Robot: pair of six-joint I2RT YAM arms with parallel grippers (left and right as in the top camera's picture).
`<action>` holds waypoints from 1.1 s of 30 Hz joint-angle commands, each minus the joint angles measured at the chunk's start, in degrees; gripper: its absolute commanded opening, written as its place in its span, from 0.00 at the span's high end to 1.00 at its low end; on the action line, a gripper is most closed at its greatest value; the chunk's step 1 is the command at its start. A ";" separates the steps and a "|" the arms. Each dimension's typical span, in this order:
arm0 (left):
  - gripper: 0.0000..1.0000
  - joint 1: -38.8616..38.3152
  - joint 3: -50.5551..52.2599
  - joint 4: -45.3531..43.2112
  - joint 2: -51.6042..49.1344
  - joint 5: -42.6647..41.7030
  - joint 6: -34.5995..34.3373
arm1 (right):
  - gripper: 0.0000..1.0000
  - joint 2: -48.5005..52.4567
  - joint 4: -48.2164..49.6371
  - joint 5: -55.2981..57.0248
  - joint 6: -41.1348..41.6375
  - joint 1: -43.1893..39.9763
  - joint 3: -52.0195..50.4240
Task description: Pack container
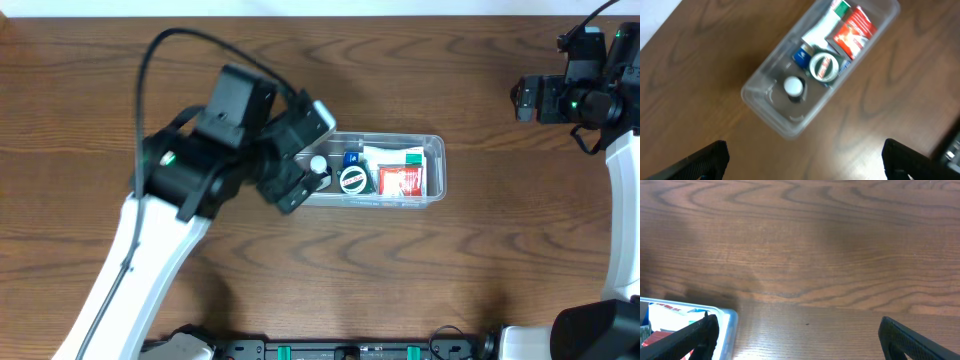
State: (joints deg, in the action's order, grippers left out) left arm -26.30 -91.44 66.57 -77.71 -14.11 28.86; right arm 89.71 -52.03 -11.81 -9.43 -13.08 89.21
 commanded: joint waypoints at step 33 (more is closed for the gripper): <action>0.02 17.79 57.44 -47.19 39.56 -6.49 -2.05 | 0.01 -0.50 -0.07 -0.20 0.61 -0.02 0.57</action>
State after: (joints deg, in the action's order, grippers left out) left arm -11.11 -37.80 20.53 -43.05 -19.77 28.69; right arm 89.71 -52.01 -11.77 -9.43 -13.08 89.21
